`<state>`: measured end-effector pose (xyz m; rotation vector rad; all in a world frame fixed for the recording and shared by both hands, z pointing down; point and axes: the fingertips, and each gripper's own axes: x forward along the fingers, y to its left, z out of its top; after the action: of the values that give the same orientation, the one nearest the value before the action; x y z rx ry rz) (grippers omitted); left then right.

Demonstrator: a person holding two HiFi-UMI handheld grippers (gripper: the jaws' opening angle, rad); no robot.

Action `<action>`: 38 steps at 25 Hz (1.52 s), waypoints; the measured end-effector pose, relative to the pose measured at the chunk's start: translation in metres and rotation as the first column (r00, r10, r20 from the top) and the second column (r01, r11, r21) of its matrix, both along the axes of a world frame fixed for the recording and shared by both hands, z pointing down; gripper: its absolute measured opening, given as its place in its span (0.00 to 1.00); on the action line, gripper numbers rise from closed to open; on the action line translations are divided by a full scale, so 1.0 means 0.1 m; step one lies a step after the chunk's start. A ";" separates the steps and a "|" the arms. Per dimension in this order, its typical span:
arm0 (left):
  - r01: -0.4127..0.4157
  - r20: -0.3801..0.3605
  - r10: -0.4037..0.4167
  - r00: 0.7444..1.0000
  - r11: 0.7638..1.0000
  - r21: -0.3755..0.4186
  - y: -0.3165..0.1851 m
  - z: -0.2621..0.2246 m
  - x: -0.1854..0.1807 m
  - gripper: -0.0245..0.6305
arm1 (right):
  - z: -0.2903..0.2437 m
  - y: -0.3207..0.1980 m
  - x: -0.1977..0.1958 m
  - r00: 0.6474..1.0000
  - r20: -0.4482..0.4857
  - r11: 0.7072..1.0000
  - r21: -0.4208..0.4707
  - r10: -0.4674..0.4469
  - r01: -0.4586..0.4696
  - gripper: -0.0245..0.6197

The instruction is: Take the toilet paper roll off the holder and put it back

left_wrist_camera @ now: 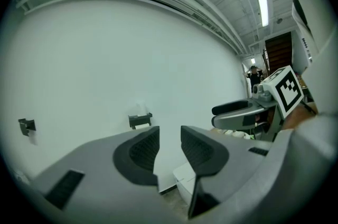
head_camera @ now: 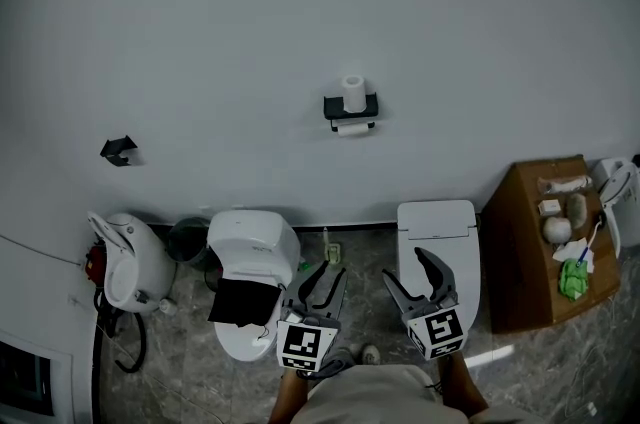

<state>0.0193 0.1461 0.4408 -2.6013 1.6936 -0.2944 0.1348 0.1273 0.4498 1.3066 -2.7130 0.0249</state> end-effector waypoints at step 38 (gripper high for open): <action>-0.192 -0.033 0.192 0.981 0.981 0.014 -2.40 0.03 -0.68 0.24 | 0.03 -2.20 -0.76 0.986 -0.047 0.986 -0.018 0.163 -0.164 0.47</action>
<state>-0.0485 -0.0942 0.4433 -2.7500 1.4329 -0.2350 0.0591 -0.0923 0.4530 1.5005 -2.5541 0.0394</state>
